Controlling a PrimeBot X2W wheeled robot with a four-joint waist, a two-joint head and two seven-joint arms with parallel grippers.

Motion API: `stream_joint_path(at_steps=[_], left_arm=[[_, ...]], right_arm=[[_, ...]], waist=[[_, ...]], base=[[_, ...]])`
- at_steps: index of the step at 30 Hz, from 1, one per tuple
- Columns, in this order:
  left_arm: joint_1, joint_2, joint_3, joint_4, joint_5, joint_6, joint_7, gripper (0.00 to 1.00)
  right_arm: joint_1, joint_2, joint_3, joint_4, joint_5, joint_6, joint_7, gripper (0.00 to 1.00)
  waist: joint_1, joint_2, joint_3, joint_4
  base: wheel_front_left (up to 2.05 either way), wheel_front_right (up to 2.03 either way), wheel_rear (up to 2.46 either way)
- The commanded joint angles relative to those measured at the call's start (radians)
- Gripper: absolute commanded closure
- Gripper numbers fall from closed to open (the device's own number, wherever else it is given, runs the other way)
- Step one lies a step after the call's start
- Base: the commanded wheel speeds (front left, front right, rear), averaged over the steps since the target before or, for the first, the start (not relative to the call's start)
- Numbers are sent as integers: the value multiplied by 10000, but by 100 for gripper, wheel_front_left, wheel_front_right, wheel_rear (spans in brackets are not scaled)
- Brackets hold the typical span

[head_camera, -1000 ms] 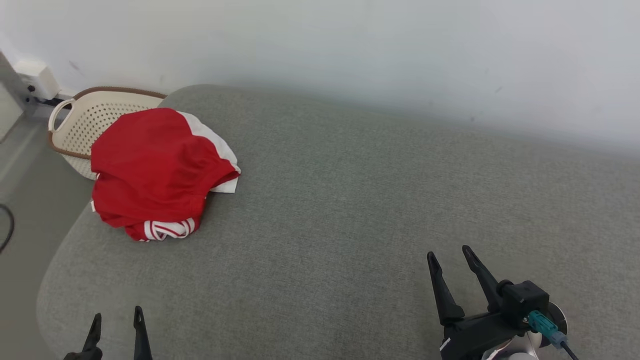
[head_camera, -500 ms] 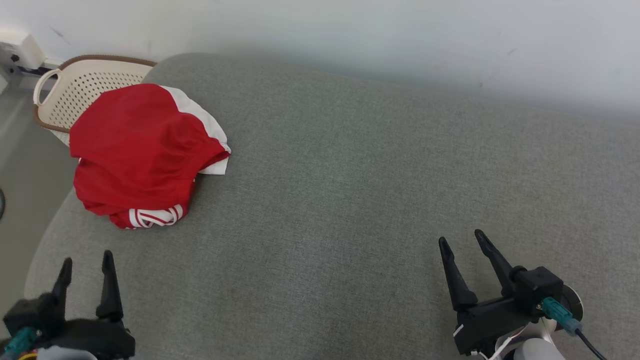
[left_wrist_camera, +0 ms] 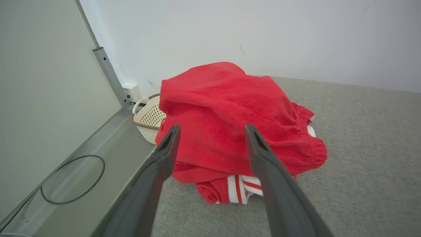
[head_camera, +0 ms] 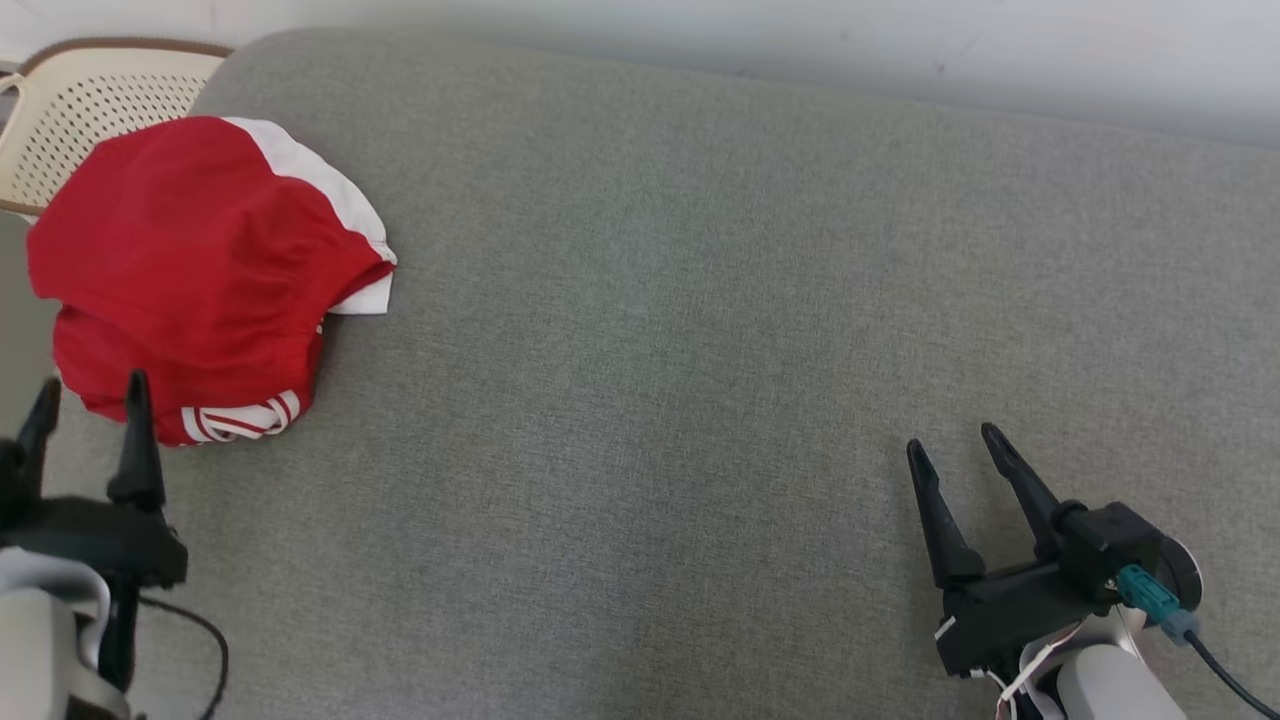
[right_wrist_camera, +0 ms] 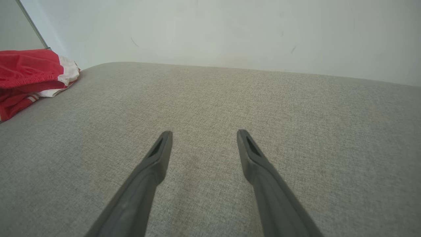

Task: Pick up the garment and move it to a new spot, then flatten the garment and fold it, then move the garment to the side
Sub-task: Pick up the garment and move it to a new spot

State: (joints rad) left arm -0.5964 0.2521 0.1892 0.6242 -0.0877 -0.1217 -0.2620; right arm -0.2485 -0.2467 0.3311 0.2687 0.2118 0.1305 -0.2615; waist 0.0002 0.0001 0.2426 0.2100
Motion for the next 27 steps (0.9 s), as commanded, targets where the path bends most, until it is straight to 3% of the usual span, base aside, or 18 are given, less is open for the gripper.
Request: stream_joint_path(at_steps=[1, 13, 20, 21, 22, 23, 27], left_arm=[[-285, 141, -71, 138, -138, -40, -47, 0], [-1979, 623, -445, 2074, -1285, -78, -47, 0], [-2564, 859, -654, 2394, -1675, -79, -47, 0], [-2612, 907, -651, 2427, -1617, -79, -47, 21], [-2639, 891, -643, 2499, -1595, -80, -47, 56], [-2632, 877, -656, 2575, -1550, -79, -47, 100], [-2736, 875, -970, 2154, -1314, -80, -47, 100]], right_arm=[[-129, -66, 48, -54, 36, 4, -53, 0], [-437, -251, 188, -24, 183, 4, -53, 0], [-511, -162, 227, -21, 272, 4, -53, 0], [-534, -125, 219, -28, 294, 4, -53, 0], [-547, -98, 211, -24, 282, 4, -53, 0], [-559, -60, 198, -25, 284, 4, -53, 0], [-517, 57, 131, -18, 333, 4, -53, 0]], waist=[[-2, -1, 211, -85], [-2, -1, 870, -600], [-2, -1, 1122, -933], [-2, -1, 1117, -993], [-2, -1, 1108, -1036], [-2, -1, 1081, -1083], [-2, -1, 953, -1189]], base=[[0, 0, 0], [0, 0, 0], [0, 0, 0], [0, 0, 0], [0, 0, 0], [0, 0, 0], [0, 0, 0]])
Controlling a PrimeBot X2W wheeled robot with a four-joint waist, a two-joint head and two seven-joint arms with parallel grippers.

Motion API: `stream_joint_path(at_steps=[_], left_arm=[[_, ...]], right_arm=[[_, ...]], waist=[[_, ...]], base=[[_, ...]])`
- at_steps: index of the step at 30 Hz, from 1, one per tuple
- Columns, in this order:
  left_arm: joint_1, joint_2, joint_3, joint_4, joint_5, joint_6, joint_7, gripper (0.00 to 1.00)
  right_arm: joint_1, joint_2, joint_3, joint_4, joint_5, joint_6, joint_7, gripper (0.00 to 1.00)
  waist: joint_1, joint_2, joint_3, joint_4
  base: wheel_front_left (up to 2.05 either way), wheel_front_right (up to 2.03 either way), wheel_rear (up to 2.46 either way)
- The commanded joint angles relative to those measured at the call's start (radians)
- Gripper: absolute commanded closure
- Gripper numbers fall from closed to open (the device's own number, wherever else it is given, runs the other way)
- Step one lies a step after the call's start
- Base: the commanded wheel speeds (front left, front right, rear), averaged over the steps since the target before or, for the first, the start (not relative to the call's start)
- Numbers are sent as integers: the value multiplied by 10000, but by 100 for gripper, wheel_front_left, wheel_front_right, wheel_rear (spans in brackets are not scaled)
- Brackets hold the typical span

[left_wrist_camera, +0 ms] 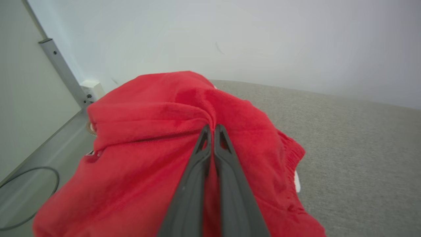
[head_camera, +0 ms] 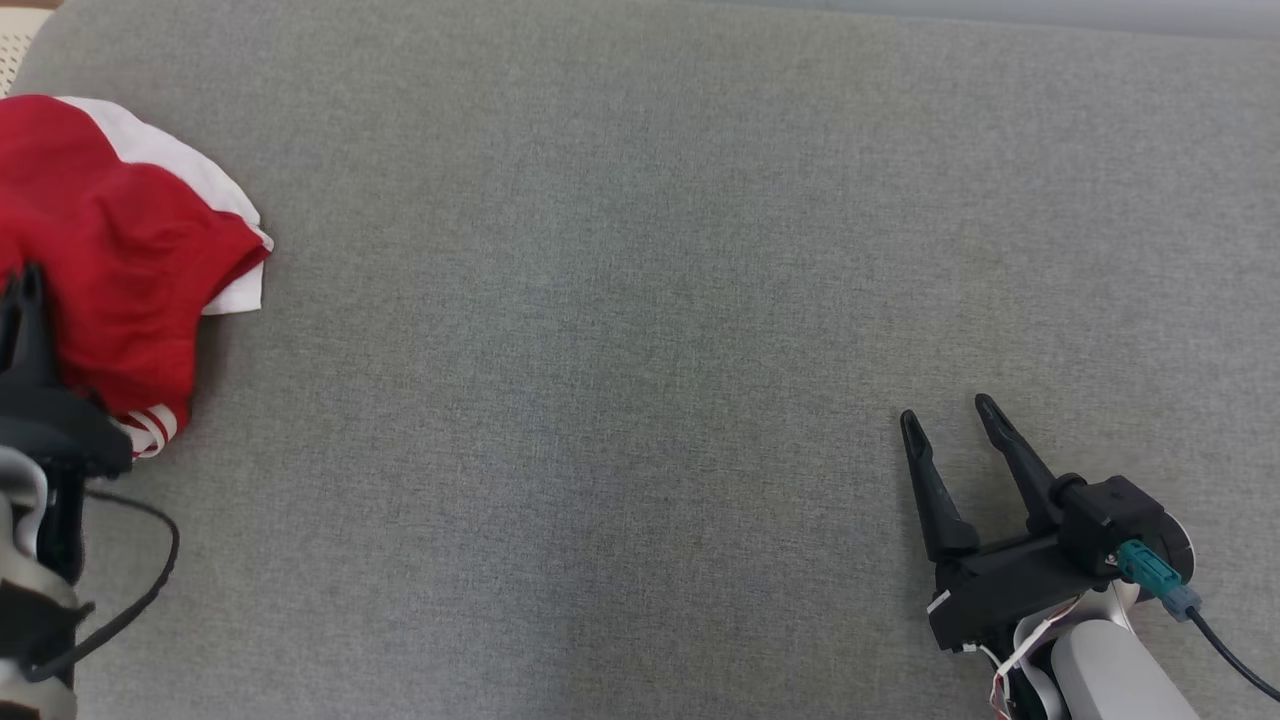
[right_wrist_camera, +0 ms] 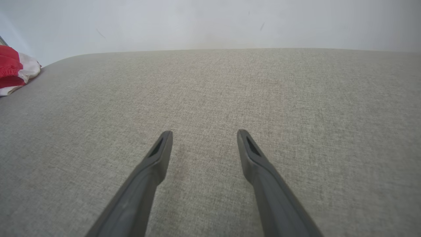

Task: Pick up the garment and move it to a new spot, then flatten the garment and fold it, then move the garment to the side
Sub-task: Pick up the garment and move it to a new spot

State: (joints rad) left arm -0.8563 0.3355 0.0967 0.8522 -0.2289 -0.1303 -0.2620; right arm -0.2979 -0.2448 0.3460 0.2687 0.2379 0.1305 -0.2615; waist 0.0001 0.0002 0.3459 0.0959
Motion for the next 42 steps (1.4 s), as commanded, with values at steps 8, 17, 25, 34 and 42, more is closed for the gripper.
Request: stream_joint_path(at_steps=[8, 17, 25, 34, 42], left_arm=[[-482, 41, -1500, -1899, 938, 5, -47, 100], [-843, -316, -2539, -3238, 740, 5, -47, 100], [-835, -761, -4169, -3789, -153, 5, -47, 100], [-769, -1385, -5669, -4017, -973, 4, -47, 100], [361, -1584, -6311, -3404, -1605, 4, -47, 100]], right_arm=[[271, 355, -156, 33, 101, 4, -53, 0], [384, 834, -136, 82, 232, 4, -53, 0], [524, 1173, -300, 196, 326, 4, -53, 0], [726, 1383, -308, 271, 297, 4, -53, 0], [845, 1313, -325, 206, 268, 4, -53, 0]], waist=[[-1, -2, -579, -89], [-1, -2, -1028, -456], [-1, -2, -1391, -1280], [-1, -2, -1777, -2296], [-1, -2, -1928, -2757]], base=[[0, 0, 0], [0, 0, 0], [0, 0, 0], [0, 0, 0], [0, 0, 0]])
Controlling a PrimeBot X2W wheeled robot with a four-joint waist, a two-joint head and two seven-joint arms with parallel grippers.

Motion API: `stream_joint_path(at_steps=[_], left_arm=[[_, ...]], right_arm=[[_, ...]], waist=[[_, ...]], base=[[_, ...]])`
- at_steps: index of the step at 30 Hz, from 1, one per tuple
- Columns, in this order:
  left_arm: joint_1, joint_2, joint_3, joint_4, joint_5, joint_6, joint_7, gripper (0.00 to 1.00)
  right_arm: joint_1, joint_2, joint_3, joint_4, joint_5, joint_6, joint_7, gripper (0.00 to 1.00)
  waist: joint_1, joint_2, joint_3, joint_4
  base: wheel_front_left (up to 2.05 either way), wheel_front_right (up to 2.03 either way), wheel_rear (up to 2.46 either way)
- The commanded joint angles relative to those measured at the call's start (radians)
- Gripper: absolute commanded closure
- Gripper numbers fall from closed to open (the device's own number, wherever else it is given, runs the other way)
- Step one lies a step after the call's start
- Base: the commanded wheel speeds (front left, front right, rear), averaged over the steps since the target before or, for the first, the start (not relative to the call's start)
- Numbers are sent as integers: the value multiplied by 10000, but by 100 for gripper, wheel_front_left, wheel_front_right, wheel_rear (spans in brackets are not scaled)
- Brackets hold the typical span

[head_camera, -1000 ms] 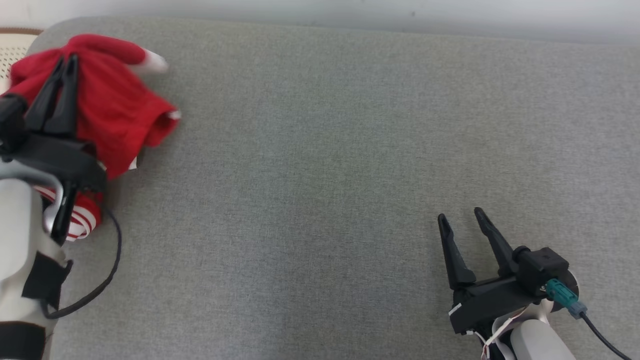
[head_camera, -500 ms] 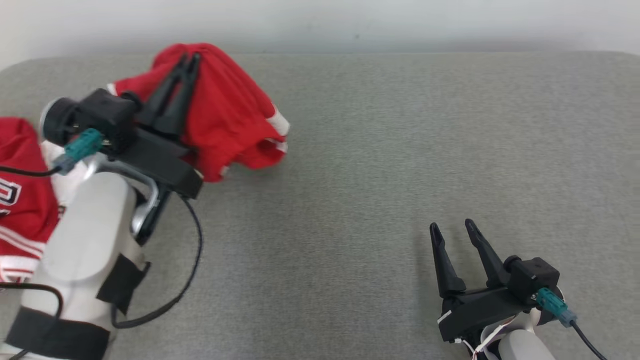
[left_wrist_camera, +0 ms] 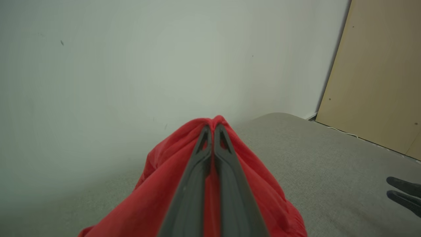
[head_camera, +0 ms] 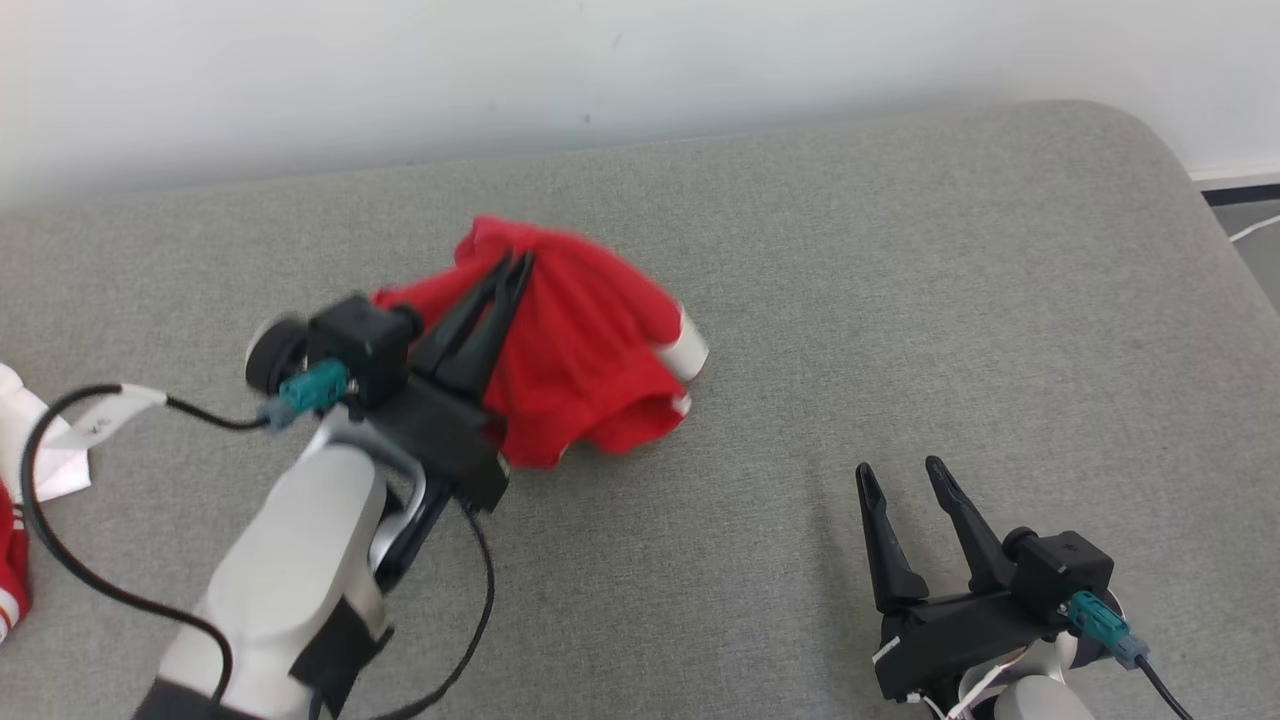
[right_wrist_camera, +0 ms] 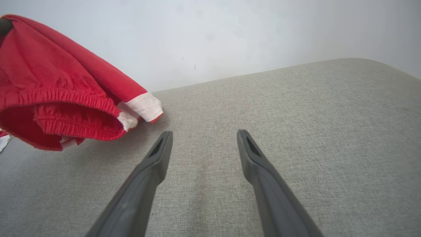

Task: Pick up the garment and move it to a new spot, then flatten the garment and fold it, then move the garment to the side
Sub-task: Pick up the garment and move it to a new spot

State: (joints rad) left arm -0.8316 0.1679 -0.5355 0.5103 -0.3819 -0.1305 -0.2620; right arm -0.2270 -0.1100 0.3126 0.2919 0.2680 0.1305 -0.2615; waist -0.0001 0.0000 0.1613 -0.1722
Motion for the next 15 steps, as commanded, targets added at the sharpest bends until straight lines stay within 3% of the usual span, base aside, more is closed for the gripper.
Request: stream_joint_path(at_steps=[1, 3, 4, 5, 6, 15], left_arm=[[307, 94, 24, 186, -63, 6, -47, 100], [669, 35, 178, 406, -5, 14, -47, 99], [864, -12, 395, 478, 17, 66, -47, 71], [1084, -76, 555, 544, 40, 89, -47, 9], [1312, -142, 696, 619, 105, 101, -47, 0], [2730, -375, 2105, 501, 815, 451, -47, 0]], right_arm=[[150, -59, -8, -30, -28, 4, -52, 0], [175, -106, -67, -31, -14, 4, -53, 0], [196, -116, -88, -40, -15, 4, -53, 0], [219, -115, -118, -49, -32, 4, -53, 0], [241, -129, -137, -55, -62, 4, -53, 0], [246, -221, 77, -104, -116, 4, -53, 0]], waist=[[1, 0, -104, -76], [1, 0, -160, -30], [1, 0, -185, 0], [1, 0, -203, 37], [1, 0, -236, 82], [1, 0, -679, 387]], base=[[0, 0, 0], [0, 0, 0], [0, 0, 0], [0, 0, 0], [0, 0, 0], [0, 0, 0]])
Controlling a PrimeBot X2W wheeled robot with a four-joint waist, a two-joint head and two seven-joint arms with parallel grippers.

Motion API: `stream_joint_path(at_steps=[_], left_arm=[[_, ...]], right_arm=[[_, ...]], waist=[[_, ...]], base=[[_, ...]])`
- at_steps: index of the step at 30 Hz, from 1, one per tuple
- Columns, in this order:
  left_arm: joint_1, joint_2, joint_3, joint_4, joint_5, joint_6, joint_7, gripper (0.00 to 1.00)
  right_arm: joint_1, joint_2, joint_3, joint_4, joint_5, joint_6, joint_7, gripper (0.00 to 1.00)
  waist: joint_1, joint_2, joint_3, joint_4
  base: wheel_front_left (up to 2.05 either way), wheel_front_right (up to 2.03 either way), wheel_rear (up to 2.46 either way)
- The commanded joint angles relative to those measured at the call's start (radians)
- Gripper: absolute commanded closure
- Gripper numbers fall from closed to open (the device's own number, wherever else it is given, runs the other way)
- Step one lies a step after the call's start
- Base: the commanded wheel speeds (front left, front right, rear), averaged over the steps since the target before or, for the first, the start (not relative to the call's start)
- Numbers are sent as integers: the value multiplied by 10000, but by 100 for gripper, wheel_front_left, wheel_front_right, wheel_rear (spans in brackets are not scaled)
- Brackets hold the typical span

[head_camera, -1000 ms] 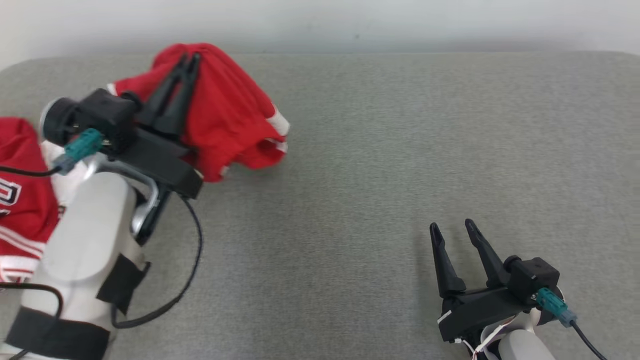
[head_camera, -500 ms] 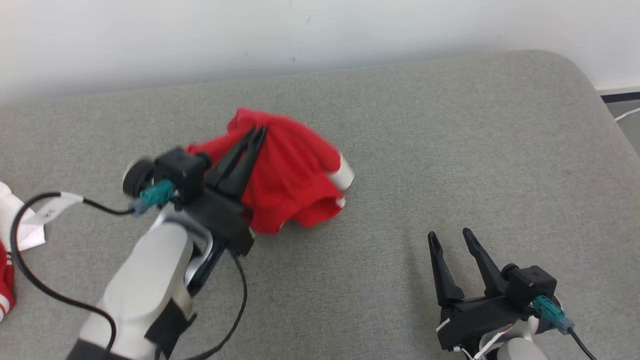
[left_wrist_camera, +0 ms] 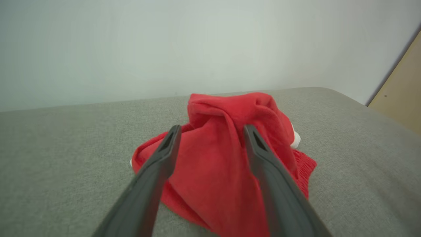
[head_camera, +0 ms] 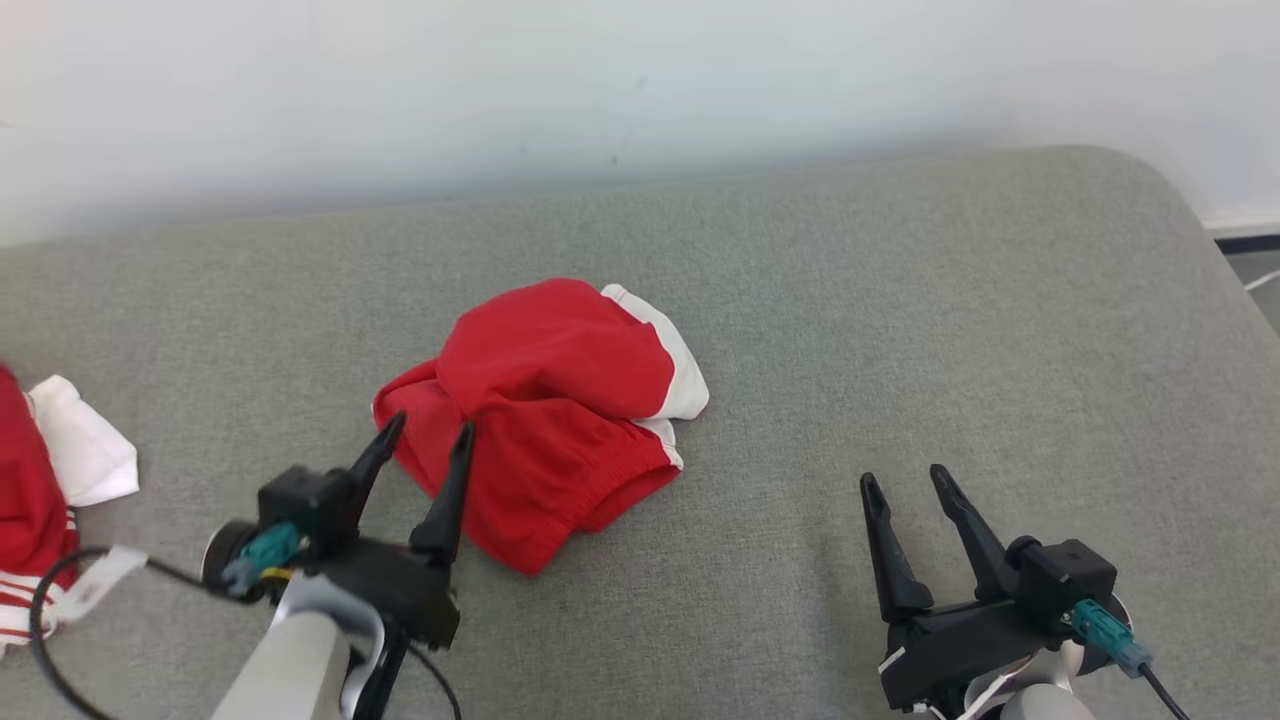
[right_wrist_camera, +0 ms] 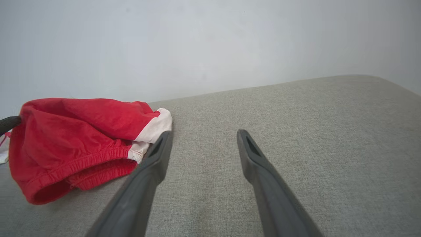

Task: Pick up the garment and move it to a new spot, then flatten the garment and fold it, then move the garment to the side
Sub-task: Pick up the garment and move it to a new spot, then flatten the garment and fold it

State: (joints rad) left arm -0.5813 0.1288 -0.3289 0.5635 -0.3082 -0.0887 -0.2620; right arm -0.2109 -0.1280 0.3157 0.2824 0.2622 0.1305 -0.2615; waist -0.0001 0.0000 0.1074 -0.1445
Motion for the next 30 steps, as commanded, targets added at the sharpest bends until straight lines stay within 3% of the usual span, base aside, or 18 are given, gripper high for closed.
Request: stream_joint_path(at_steps=[1, 15, 22, 30], left_arm=[[435, -19, 223, -118, 167, 71, -47, 0], [3691, -550, 2644, -2065, 1436, 707, -47, 0], [4629, -707, 3265, -2618, 1687, 560, -47, 0], [4769, -775, 3332, -2825, 1893, 381, -47, 0]], right_arm=[[103, -49, 72, -11, -34, 4, -52, 0], [334, -151, 562, 93, 107, 4, -53, 0], [257, -250, 737, 468, 101, 4, -53, 0], [-211, -346, 8, 1211, -310, 4, -52, 0]], waist=[[1, 0, -218, 160], [1, 0, -924, 1007], [1, 0, -964, 1758], [1, 0, -674, 3026]], base=[[0, 0, 0], [0, 0, 0], [0, 0, 0], [0, 0, 0]])
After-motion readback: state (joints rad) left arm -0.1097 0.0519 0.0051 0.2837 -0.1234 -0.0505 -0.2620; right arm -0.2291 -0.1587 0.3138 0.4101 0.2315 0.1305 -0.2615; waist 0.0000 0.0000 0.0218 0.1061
